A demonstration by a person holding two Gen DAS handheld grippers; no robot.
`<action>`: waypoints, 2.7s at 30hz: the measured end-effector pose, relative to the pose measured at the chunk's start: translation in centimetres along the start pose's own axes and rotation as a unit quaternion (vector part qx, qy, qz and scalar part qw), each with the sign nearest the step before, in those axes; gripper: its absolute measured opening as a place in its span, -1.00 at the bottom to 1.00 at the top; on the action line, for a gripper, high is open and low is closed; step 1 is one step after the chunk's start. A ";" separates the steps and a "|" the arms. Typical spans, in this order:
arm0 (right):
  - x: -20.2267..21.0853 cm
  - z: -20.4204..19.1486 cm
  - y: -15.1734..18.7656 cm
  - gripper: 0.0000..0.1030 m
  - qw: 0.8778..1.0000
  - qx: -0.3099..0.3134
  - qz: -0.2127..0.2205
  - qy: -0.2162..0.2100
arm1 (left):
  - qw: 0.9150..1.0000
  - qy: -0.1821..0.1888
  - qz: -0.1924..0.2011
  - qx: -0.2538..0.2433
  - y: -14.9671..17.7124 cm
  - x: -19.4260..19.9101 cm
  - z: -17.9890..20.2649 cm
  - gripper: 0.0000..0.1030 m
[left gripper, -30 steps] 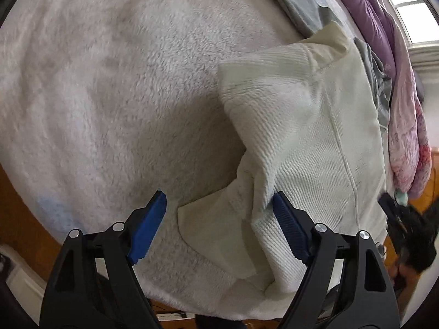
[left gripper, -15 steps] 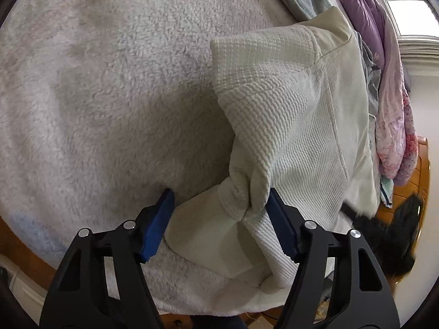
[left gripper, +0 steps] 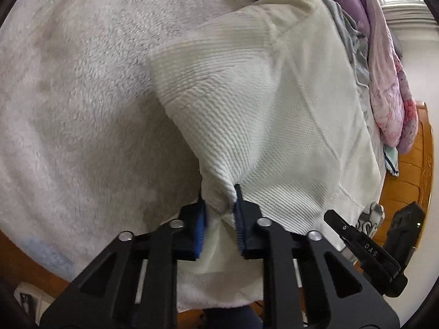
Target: Fold large clothes
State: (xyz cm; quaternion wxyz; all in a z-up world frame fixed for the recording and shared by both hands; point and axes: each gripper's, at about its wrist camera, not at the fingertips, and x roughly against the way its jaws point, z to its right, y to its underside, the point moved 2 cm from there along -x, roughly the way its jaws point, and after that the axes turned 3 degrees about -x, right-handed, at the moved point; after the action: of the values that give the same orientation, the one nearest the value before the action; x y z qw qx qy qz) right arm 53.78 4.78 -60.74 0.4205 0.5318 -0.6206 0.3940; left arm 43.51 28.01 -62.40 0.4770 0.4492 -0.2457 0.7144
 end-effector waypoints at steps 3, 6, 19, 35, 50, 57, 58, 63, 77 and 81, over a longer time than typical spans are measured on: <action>1.1 -2.8 1.2 -0.87 0.999 0.038 0.014 -0.032 | 1.000 0.015 -0.003 -0.012 0.1 2.1 1.5 -0.77; 2.2 -6.2 2.4 -0.52 0.994 0.085 0.024 -0.070 | 0.998 0.053 -0.003 -0.018 0.3 4.6 2.5 -0.79; 4.0 -11.8 6.4 0.33 0.981 0.147 0.053 -0.114 | 0.991 0.124 -0.034 -0.040 -1.3 5.8 8.2 -0.80; 5.3 -5.1 3.3 -0.73 0.985 0.020 0.063 -0.158 | 0.983 0.163 0.047 -0.067 1.2 9.0 13.8 -0.56; 14.5 18.6 4.7 -0.74 0.867 -0.307 0.157 -0.361 | 0.974 0.173 0.145 -0.028 1.9 9.7 16.8 -0.29; 10.0 27.8 9.6 -0.75 0.804 -0.470 0.141 -0.336 | 0.995 0.051 0.060 -0.060 1.7 0.1 19.9 -0.16; 9.7 28.3 9.9 -0.75 0.804 -0.478 0.138 -0.325 | 0.995 0.042 0.045 -0.076 1.7 -1.2 21.4 0.01; 9.2 29.5 10.1 -0.74 0.828 -0.472 0.128 -0.275 | 0.991 -0.001 0.018 -0.131 2.3 -5.8 24.5 0.50; 9.5 30.1 13.4 -0.75 0.882 -0.415 0.100 -0.197 | 0.990 0.010 -0.053 -0.132 8.9 -10.8 21.2 0.55; 12.4 29.1 11.6 -0.36 0.918 -0.362 0.111 -0.118 | 0.985 -0.041 -0.056 -0.161 10.0 -12.5 20.8 0.54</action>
State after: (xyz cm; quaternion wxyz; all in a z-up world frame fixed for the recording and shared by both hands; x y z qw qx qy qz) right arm 38.29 -25.11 -59.32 0.4619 0.3139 -0.8206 0.1213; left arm 44.72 1.78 -62.62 0.5719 0.4085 -0.3509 0.6188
